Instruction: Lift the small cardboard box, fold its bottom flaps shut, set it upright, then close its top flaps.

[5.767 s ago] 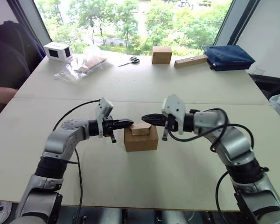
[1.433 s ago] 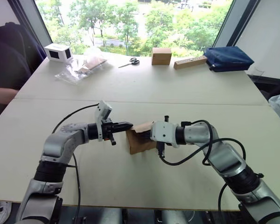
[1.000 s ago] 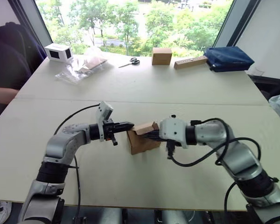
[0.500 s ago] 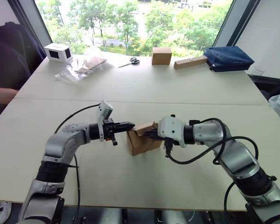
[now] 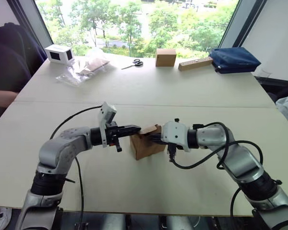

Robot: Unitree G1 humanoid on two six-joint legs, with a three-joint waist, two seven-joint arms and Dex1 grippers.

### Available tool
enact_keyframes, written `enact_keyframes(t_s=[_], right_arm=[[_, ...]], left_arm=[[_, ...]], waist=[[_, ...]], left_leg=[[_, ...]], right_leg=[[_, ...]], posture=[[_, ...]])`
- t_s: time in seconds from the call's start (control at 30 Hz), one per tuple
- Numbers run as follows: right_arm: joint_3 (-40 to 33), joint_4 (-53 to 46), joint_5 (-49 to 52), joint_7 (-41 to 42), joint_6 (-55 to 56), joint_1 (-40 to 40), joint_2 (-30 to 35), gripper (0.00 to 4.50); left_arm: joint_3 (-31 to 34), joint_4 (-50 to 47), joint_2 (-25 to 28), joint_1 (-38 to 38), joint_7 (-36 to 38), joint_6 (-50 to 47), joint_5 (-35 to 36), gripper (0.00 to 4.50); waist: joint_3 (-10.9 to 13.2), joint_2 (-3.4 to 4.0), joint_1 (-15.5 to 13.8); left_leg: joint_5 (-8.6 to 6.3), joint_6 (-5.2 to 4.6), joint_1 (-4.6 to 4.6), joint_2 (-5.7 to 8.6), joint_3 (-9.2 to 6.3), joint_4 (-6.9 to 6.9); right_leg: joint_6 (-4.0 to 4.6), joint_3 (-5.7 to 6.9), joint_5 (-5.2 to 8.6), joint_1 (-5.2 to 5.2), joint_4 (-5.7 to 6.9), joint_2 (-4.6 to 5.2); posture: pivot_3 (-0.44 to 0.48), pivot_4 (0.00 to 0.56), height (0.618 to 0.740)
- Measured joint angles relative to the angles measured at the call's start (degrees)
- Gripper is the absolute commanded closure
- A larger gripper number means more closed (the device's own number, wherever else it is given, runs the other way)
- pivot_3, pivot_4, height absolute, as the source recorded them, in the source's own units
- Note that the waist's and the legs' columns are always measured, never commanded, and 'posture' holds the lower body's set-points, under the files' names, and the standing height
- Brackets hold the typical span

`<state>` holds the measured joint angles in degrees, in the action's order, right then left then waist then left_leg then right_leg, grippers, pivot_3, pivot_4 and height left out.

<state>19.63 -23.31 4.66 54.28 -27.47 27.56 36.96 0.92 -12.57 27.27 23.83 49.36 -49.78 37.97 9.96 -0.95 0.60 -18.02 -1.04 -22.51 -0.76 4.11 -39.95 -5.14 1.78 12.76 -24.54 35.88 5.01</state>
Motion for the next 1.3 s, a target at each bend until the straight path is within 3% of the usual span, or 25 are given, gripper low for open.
enact_keyframes(t_s=[0.47,1.3], right_arm=[[-4.7,-4.5,7.0,1.1,-4.4,0.0,0.4,4.5],[1.9,2.1,-1.3,0.1,1.2,1.8,0.1,4.5]], left_arm=[[0.5,-2.0,-3.7,-3.4,-6.3,0.2,0.6,4.49],[1.0,-1.7,-3.8,-4.5,-9.1,0.2,2.7,4.49]], waist=[[0.0,0.0,0.0],[0.0,0.0,0.0]], left_leg=[[-0.01,0.0,0.0,0.0,0.0,0.01],[-0.01,0.0,0.0,0.01,0.01,0.03]], right_leg=[[0.01,0.0,0.01,0.0,-0.04,0.03],[0.03,0.0,0.02,0.0,-0.08,0.03]], posture=[[0.0,0.15,0.74],[0.0,0.15,0.74]])
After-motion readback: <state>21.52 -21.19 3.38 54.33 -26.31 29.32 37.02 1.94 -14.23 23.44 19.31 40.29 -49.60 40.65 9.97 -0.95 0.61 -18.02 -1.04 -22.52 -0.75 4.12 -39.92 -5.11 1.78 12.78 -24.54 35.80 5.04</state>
